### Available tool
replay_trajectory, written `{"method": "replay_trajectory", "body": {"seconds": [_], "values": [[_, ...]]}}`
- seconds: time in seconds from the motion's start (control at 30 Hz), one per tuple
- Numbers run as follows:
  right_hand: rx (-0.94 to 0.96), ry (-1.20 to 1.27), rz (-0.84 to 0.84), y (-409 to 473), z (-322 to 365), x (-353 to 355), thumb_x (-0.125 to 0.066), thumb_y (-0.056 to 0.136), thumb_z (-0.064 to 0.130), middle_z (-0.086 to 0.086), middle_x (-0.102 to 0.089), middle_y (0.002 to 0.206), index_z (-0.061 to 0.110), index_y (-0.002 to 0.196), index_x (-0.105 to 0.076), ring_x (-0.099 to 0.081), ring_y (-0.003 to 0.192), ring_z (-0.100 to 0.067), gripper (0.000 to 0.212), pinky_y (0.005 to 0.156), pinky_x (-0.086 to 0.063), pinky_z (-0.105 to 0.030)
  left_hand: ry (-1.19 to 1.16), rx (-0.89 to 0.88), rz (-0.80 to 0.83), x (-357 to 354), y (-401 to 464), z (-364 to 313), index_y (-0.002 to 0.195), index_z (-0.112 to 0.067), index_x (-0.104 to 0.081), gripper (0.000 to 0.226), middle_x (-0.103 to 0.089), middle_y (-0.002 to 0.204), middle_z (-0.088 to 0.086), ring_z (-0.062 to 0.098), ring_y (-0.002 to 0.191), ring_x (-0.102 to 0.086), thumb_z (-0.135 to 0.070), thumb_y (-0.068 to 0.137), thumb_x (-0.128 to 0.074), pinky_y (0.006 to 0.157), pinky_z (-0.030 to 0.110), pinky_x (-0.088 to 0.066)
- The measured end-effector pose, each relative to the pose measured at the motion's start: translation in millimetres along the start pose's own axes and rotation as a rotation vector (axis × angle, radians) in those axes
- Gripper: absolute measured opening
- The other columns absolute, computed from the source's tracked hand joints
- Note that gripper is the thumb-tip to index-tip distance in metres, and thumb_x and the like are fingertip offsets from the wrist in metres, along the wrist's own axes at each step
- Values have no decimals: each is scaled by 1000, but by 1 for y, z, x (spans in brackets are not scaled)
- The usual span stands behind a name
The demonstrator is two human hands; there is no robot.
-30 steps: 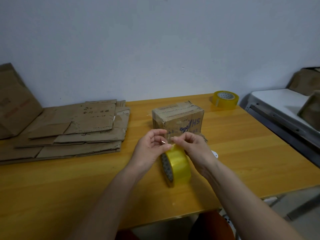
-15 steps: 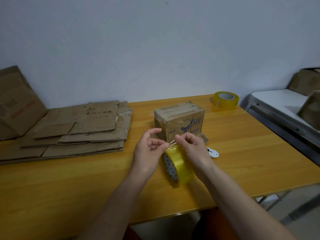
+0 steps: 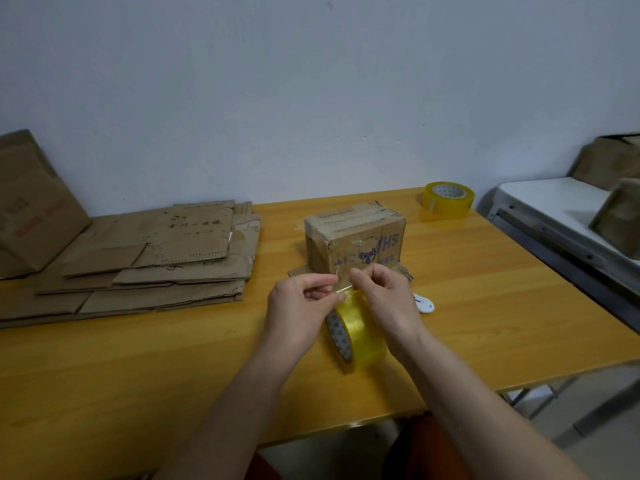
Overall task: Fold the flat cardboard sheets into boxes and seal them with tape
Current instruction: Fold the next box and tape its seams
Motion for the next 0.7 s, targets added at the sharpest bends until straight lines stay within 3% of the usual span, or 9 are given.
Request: {"method": "replay_trajectory", "body": {"seconds": [0.23,0.4,0.47,0.53,0.6,0.63,0.7], "values": [[22,-73,-15,-1,3,2,-64,88,18,14,-47,49,18,56,-52,-41,51,1,34,54,-38,-12,66,-25,1,-1,0,-2,90,-21,-76,11,-70,83,-13,-7,77,-62,-17,80,-77,65,4,-46],[3,-144,-10,-1,8,5,-65,84,17,4,-54,58,6,66,-62,-47,58,-7,22,61,-42,-25,110,-29,-11,-4,-1,-1,82,-28,-73,9,-69,82,-12,-1,76,-62,-19,82,-74,64,8,-46],[-22,-184,-4,-2,10,5,-64,85,19,5,-57,62,8,69,-62,-50,61,-9,19,63,-43,-28,157,-39,-24,-7,-1,0,79,-30,-69,12,-66,82,-11,2,74,-57,-20,84,-72,64,13,-44],[-24,-162,-17,-4,13,5,-61,89,20,4,-62,79,17,91,-63,-57,75,-11,5,69,-46,-29,176,-52,-46,-8,0,1,79,-27,-66,11,-61,90,-5,7,81,-53,-19,85,-70,67,14,-40],[9,-87,1,-4,13,9,-57,93,18,-2,-57,106,27,122,-53,-57,95,-13,31,82,-49,-29,183,-46,-79,-7,2,2,79,-27,-66,11,-52,102,-1,10,97,-47,-19,84,-71,72,9,-34],[39,-86,44,-3,13,10,-56,93,17,-3,-54,115,30,126,-52,-56,101,-10,35,85,-48,-24,179,-40,-82,-6,3,2,78,-28,-66,11,-48,106,0,11,102,-44,-20,84,-72,75,9,-32],[102,-122,167,-5,18,11,-62,91,15,0,-54,119,31,116,-63,-55,102,-4,30,84,-47,-14,148,-28,-62,-5,3,3,77,-31,-65,13,-46,108,-1,7,100,-44,-22,83,-72,74,5,-31]]}}
Point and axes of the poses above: each hand's wrist, its own y-axis towards the middle knuckle, its own x-axis out of the back of the hand, z = x × y, the point moved 3 cm from there along y, towards the middle knuckle
